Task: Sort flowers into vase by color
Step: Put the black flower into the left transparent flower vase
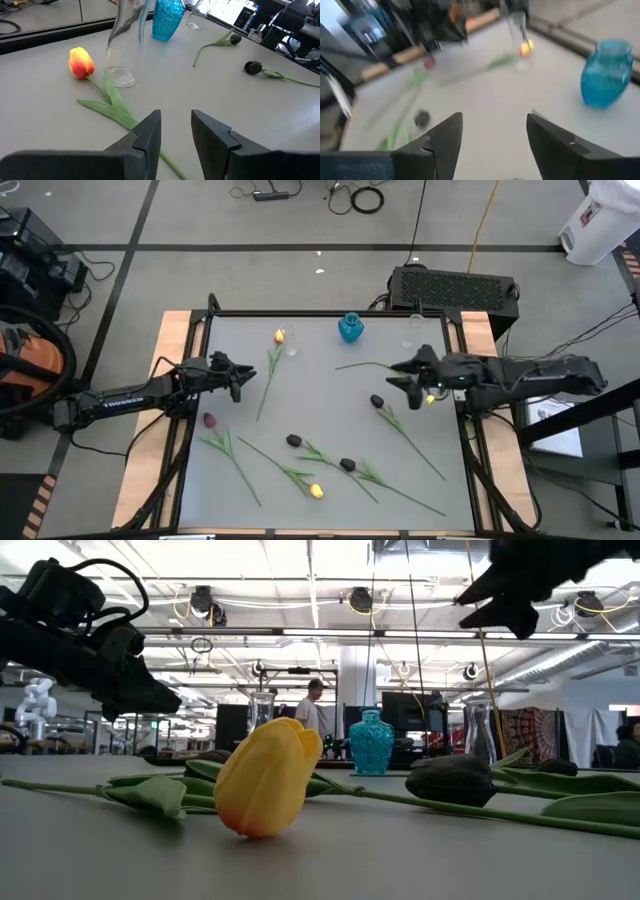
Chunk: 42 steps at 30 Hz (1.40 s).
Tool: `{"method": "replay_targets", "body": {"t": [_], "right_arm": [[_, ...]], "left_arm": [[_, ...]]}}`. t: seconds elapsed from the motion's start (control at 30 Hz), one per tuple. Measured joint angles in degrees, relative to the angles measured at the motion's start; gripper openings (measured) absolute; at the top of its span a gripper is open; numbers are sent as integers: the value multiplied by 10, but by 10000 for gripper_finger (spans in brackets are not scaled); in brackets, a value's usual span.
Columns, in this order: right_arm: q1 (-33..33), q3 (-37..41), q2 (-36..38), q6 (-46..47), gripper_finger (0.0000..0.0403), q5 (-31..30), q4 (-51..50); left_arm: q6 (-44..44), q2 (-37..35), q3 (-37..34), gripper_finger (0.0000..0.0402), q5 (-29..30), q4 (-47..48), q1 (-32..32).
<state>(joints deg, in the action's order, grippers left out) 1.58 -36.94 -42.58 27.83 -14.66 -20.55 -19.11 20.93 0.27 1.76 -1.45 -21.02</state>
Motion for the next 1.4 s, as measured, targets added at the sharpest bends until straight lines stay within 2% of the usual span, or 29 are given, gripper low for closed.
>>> {"method": "replay_targets", "body": {"t": [0.17, 0.33, 0.6, 0.97, 1.4], "right_arm": [[11, -83, -100, 38, 212, 12, -138], [27, -123, -164, 62, 212, 16, -207], [43, -124, -219, 130, 212, 74, -229], [82, -124, -303, 200, 212, 75, -254], [73, -124, -436, 188, 212, 54, -255]], "left_arm": [[0, 0, 0, 114, 0, 0, 0], [0, 0, 0, 114, 0, 0, 0], [0, 0, 0, 114, 0, 0, 0], [0, 0, 0, 114, 0, 0, 0], [0, 0, 0, 114, 0, 0, 0]]}}
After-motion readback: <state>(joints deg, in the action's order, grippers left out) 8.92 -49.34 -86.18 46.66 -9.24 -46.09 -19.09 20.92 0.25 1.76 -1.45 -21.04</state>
